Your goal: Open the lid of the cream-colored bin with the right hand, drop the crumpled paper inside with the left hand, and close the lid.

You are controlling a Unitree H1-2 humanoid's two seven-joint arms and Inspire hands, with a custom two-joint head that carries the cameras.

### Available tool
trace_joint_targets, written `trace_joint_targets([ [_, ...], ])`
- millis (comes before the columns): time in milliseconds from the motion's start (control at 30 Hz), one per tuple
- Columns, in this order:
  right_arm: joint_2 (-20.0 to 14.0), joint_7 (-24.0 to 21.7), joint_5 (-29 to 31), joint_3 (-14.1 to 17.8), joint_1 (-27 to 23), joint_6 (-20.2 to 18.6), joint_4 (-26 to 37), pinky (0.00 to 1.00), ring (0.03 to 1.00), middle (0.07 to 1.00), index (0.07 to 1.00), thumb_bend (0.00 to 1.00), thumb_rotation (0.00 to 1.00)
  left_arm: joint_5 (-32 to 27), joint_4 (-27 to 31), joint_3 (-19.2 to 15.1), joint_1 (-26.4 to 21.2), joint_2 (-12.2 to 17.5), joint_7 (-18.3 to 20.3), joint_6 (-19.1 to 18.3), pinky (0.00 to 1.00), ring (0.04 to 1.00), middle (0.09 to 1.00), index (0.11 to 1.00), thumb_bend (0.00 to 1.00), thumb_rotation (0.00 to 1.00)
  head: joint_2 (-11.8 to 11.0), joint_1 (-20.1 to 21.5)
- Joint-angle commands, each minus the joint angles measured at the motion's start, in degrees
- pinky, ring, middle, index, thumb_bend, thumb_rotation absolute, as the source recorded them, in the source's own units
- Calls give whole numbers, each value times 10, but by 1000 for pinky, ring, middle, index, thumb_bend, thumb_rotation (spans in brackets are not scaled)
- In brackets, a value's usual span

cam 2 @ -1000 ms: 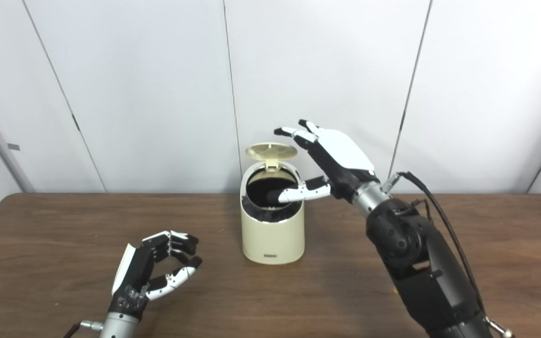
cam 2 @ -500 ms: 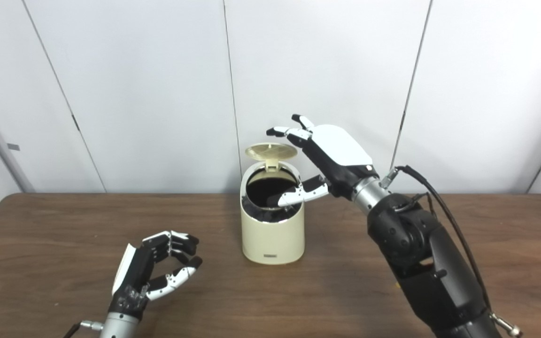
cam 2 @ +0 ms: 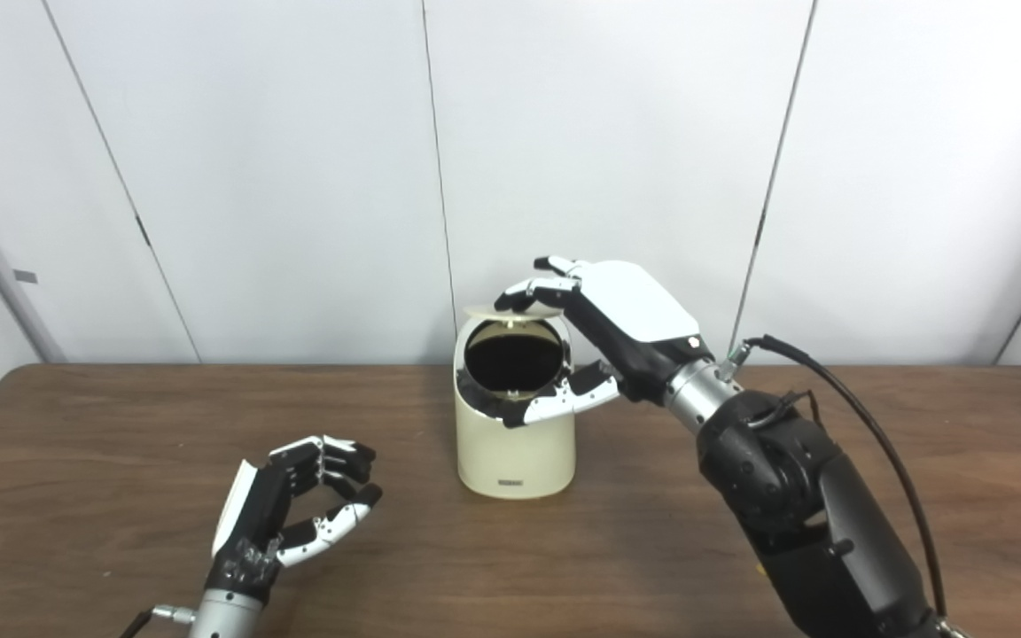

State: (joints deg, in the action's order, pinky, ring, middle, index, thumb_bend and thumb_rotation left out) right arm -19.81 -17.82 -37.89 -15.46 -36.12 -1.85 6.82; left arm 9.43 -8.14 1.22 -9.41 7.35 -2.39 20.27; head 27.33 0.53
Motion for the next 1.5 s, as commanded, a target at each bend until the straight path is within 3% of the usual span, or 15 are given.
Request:
trace_joint_targets([
  [0,-6,-2,9,9,-13,4,24,946,938,755,751,715,474,13,7,5,3,-10,-6,4,465,558,633,497,502,62,2,-1],
  [200,-9,-2,10,7,-6,11,15,989,940,753,752,710,514,18,10,5,5,-13,-7,1,461,551,625,497,502,63,6,-2],
  [433,-15,6,3,2,3,34,3,1000,909,722,728,710,460,16,17,3,7,-16,-5,-9,471,563,633,497,503,62,11,-7],
  [533,-14,-20,11,-1,5,15,3,997,932,727,728,699,461,19,18,5,5,-16,-6,-5,469,565,636,497,502,62,12,-8],
  [600,-14,-29,15,-2,6,14,0,946,930,721,721,707,463,21,20,6,5,-18,-5,-8,473,565,635,497,502,63,13,-9],
  [700,-14,-37,17,-6,10,15,-2,947,926,711,719,706,452,16,24,7,4,-20,-3,-12,481,571,636,497,502,63,15,-9],
  [1100,-17,-44,9,-16,18,20,-6,963,912,716,719,703,418,21,26,6,5,-18,-4,-12,477,566,633,497,502,64,18,-10],
  [1467,-31,-35,-15,-36,16,54,-15,974,892,696,701,714,441,19,35,4,7,-18,-3,-18,470,565,634,497,502,64,27,-15],
])
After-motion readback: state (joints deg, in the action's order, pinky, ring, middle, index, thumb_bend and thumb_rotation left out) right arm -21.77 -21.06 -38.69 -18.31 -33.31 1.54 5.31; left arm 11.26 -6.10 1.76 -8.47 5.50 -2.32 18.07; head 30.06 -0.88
